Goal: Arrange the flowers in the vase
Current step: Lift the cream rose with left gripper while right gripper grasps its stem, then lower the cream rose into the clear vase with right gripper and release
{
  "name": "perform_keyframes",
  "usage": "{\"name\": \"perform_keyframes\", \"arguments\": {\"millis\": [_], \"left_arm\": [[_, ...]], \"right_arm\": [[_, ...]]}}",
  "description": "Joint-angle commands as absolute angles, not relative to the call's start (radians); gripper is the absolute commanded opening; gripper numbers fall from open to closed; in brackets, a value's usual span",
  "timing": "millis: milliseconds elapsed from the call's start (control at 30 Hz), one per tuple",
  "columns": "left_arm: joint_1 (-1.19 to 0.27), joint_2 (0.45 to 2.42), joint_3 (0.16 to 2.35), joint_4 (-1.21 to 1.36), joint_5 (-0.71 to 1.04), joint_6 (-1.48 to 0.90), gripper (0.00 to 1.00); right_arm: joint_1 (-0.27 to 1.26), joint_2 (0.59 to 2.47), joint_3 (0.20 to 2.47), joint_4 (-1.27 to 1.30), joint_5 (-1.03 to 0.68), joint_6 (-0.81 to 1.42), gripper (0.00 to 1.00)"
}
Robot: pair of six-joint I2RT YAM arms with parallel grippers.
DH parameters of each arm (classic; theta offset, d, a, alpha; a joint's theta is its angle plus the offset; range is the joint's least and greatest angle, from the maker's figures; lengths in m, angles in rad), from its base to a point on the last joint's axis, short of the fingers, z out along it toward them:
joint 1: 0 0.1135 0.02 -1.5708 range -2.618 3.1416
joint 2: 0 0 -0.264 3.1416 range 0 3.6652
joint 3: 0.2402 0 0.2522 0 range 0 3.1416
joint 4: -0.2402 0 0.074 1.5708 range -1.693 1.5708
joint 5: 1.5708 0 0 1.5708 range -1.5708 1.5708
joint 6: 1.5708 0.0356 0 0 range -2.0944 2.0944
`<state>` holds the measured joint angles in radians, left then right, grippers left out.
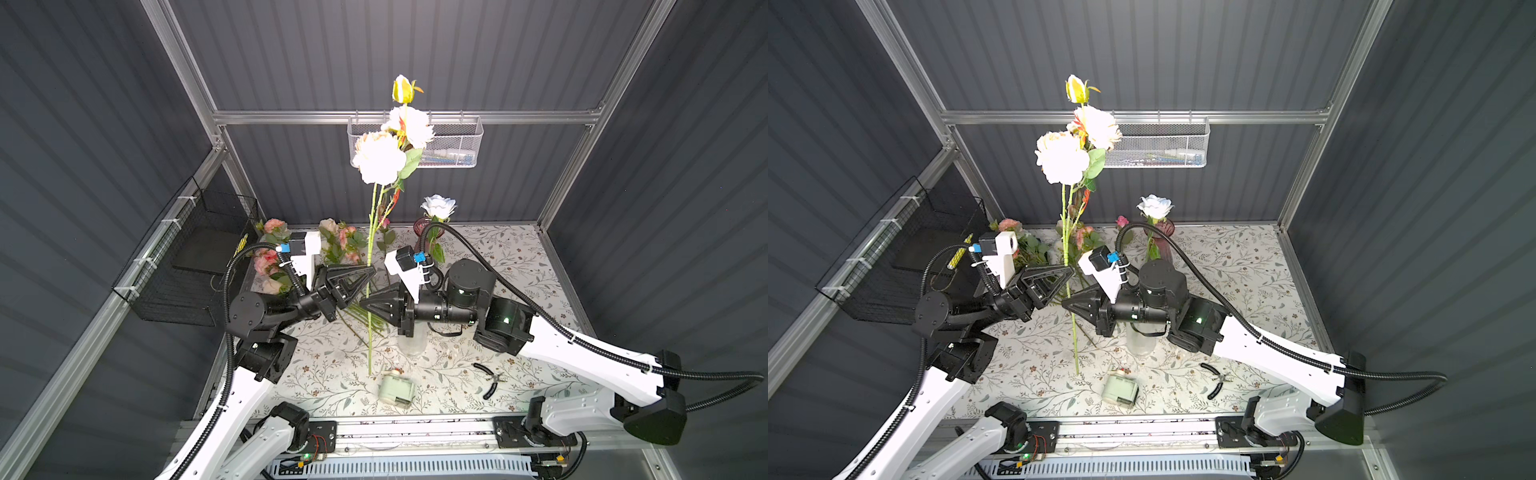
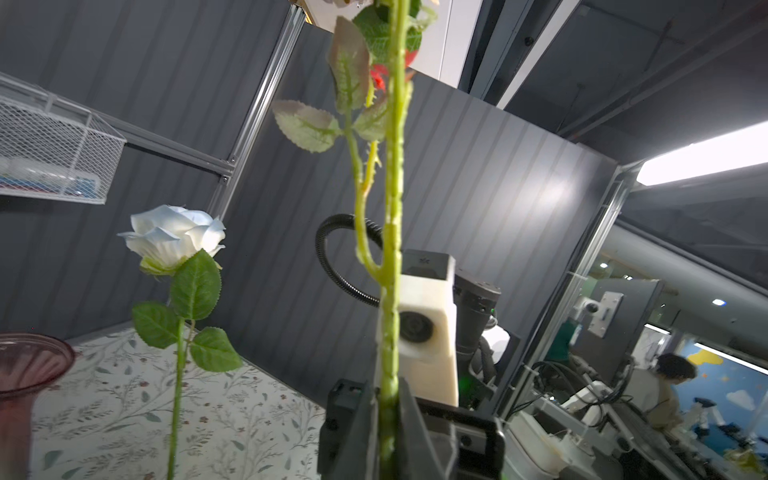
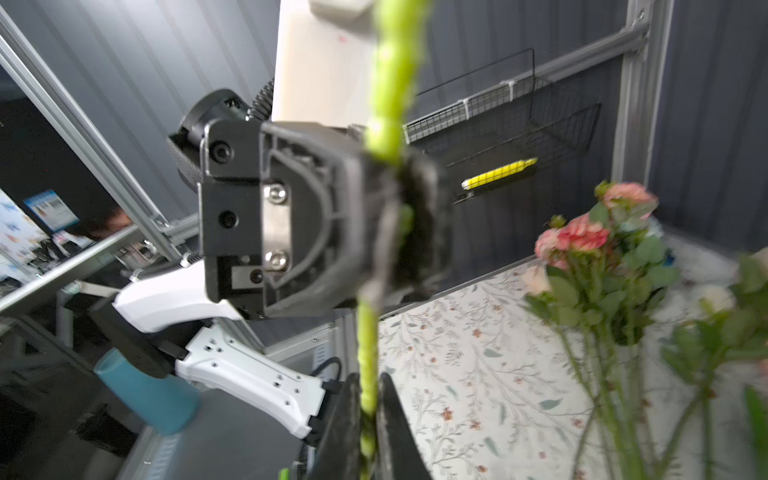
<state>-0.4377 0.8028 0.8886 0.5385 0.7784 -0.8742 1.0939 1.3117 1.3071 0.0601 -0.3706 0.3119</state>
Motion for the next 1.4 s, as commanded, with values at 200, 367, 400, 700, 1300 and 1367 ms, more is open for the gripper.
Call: {"name": "perform_keyframes", "arguments": {"millis": [200, 367, 400, 700, 1300, 1367], "left_arm": [[-0.439, 0.716, 0.912, 0.242, 0.566, -0.719, 1.0], [-0.439, 0.628, 0.928, -0.11, 0.102, -0.599, 1.0], [-0.439, 0.621, 0.916, -0.137, 0.056, -0.59, 1.0], [-0.439, 0.622, 0.834, -0.185, 0.031, -0.585, 1.0], [-0.439, 0.645, 0.77, -0.176, 0.039, -0.602, 1.0], [-0.439, 0.655, 0.767, -0.179, 0.038, -0.604, 1.0]], "right_arm": [[1.095, 1.13, 1.179, 0.07, -0.171, 0.213, 0.0], [1.095, 0.987, 1.079, 0.013, 0.06, 0.097, 0.0], [1.095, 0.971, 1.065, 0.014, 0.109, 0.068, 0.0], [1.061, 1.038, 1.004, 0.156, 0.33, -0.146, 0.0], [1.023, 1.1, 0.787, 0.271, 0.329, 0.006, 0.1], [1.025, 1.087, 0.765, 0.252, 0.328, 0.049, 0.27]]}}
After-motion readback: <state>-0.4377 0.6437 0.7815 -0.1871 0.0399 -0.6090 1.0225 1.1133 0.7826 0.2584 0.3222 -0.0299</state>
